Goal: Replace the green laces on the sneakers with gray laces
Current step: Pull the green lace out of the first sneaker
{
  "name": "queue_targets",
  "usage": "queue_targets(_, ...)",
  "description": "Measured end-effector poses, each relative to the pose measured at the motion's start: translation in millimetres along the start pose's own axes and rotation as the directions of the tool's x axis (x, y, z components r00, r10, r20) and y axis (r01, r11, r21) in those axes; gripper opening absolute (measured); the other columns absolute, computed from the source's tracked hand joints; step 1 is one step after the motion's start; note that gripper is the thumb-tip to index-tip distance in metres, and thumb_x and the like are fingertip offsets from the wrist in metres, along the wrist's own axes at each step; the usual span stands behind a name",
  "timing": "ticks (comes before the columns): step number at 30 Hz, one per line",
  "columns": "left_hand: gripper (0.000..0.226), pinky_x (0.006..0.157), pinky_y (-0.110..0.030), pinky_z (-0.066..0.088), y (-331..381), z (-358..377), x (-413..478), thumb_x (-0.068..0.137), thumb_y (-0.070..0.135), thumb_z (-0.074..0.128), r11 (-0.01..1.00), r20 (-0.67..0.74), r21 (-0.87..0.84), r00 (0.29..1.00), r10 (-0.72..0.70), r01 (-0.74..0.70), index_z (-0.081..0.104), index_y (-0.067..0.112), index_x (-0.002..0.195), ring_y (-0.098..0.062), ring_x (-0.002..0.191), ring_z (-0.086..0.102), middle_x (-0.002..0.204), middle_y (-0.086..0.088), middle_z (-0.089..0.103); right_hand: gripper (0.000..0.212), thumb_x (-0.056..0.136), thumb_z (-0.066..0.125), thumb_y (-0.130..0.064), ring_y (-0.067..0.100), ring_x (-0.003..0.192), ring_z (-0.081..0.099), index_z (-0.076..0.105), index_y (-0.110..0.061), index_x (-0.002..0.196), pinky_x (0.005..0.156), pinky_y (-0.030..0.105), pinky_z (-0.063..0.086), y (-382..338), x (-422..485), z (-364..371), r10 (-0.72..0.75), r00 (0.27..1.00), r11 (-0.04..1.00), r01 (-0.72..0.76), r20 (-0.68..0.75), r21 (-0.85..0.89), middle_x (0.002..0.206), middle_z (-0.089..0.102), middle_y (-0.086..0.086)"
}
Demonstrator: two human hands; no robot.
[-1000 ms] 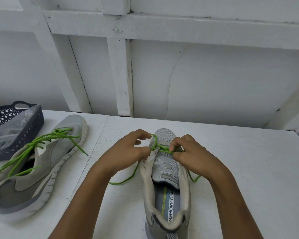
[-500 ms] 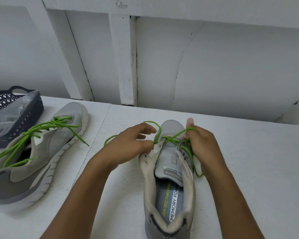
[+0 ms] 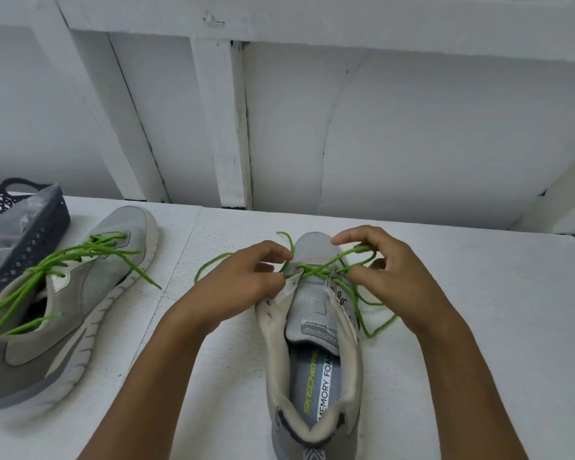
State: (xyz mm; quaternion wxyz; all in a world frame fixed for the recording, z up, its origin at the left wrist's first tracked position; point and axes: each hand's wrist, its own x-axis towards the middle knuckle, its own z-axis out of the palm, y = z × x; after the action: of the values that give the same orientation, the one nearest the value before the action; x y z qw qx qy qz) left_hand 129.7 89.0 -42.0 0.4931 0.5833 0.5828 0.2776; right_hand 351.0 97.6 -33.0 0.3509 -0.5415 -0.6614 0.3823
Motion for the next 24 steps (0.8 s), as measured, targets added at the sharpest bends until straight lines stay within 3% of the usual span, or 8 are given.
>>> queue_targets(3, 0.049, 0.084, -0.021, 0.05, 2, 2, 0, 0.061, 0.027, 0.05, 1.0, 0.006, -0.001, 1.0, 0.006, -0.006, 0.064, 0.036, 0.107, 0.004, 0.11, 0.056, 0.116, 0.019, 0.062, 0.022, 0.08, 0.074, -0.029, -0.002, 0.113, 0.045, 0.068, -0.042, 0.097, 0.09, 0.019, 0.037, -7, -2, 6, -0.062, 0.996, 0.974, 0.073, 0.057, -0.214, 0.109, 0.061, -0.025)
queue_targets(6, 0.047, 0.084, -0.023, 0.051, 3, 3, -1, 0.061, 0.027, 0.05, 1.0, 0.007, 0.008, 1.0, 0.011, -0.011, 0.064, 0.037, 0.105, 0.001, 0.108, 0.058, 0.114, 0.019, 0.062, 0.005, 0.084, 0.071, -0.035, 0.008, 0.105, 0.049, 0.07, -0.038, 0.088, 0.096, 0.035, 0.04, -9, 0, 21, -0.064, 0.996, 0.927, 0.081, 0.059, -0.367, 0.093, 0.063, -0.021)
queue_targets(8, 0.047, 0.084, -0.024, 0.051, 3, 3, -2, 0.062, 0.028, 0.05, 1.0, 0.005, 0.013, 1.0, 0.005, -0.005, 0.064, 0.037, 0.105, -0.001, 0.107, 0.059, 0.115, 0.018, 0.062, 0.007, 0.086, 0.069, -0.033, 0.013, 0.098, 0.055, 0.069, -0.037, 0.08, 0.094, 0.04, 0.045, -7, 1, 27, -0.05, 0.998, 0.912, 0.065, 0.048, -0.405, 0.086, 0.065, -0.017)
queue_targets(11, 0.046, 0.079, -0.022, 0.049, 5, 5, -3, 0.063, 0.029, 0.051, 1.0, 0.008, 0.02, 1.0, 0.007, -0.007, 0.064, 0.036, 0.107, -0.003, 0.099, 0.06, 0.114, 0.015, 0.063, 0.011, 0.086, 0.069, -0.033, 0.015, 0.094, 0.059, 0.068, -0.037, 0.076, 0.091, 0.04, 0.048, -5, 2, 27, -0.003, 0.999, 0.912, 0.017, 0.035, -0.409, 0.085, 0.069, -0.013)
queue_targets(14, 0.036, 0.073, -0.02, 0.044, 7, 7, -3, 0.078, 0.022, 0.057, 1.0, 0.016, 0.02, 1.0, 0.012, -0.012, 0.064, 0.032, 0.112, -0.002, 0.088, 0.059, 0.11, 0.01, 0.063, 0.01, 0.087, 0.069, -0.035, 0.015, 0.088, 0.06, 0.072, -0.031, 0.079, 0.084, 0.035, 0.049, -6, 2, 26, 0.014, 0.999, 0.886, 0.005, 0.037, -0.464, 0.083, 0.064, -0.011)
queue_targets(16, 0.041, 0.073, -0.02, 0.044, 8, 7, -4, 0.073, 0.026, 0.055, 1.0, 0.015, 0.026, 1.0, 0.013, -0.013, 0.064, 0.032, 0.113, -0.002, 0.087, 0.059, 0.112, 0.011, 0.063, 0.013, 0.089, 0.068, -0.032, 0.012, 0.082, 0.059, 0.074, -0.026, 0.08, 0.076, 0.029, 0.047, -7, 1, 25, 0.025, 0.998, 0.872, 0.003, 0.052, -0.489, 0.079, 0.06, -0.013)
queue_targets(19, 0.052, 0.074, -0.019, 0.045, 8, 7, -5, 0.063, 0.03, 0.049, 0.999, 0.009, 0.034, 1.0, 0.013, -0.013, 0.064, 0.032, 0.112, -0.003, 0.091, 0.061, 0.116, 0.012, 0.063, 0.014, 0.09, 0.068, -0.027, 0.002, 0.076, 0.056, 0.07, -0.025, 0.076, 0.066, 0.016, 0.041, -7, 1, 23, 0.044, 0.997, 0.916, -0.014, 0.067, -0.402, 0.079, 0.06, -0.013)
queue_targets(24, 0.05, 0.082, -0.024, 0.049, 7, 4, -4, 0.063, 0.03, 0.049, 0.999, 0.002, 0.047, 1.0, 0.007, -0.007, 0.064, 0.034, 0.111, -0.005, 0.106, 0.059, 0.12, 0.015, 0.061, 0.02, 0.099, 0.057, -0.02, 0.001, 0.082, 0.062, 0.064, -0.018, 0.08, 0.081, 0.029, 0.049, -11, 2, 22, 0.051, 0.997, 0.996, -0.046, -0.066, 0.074, 0.092, 0.073, -0.007)
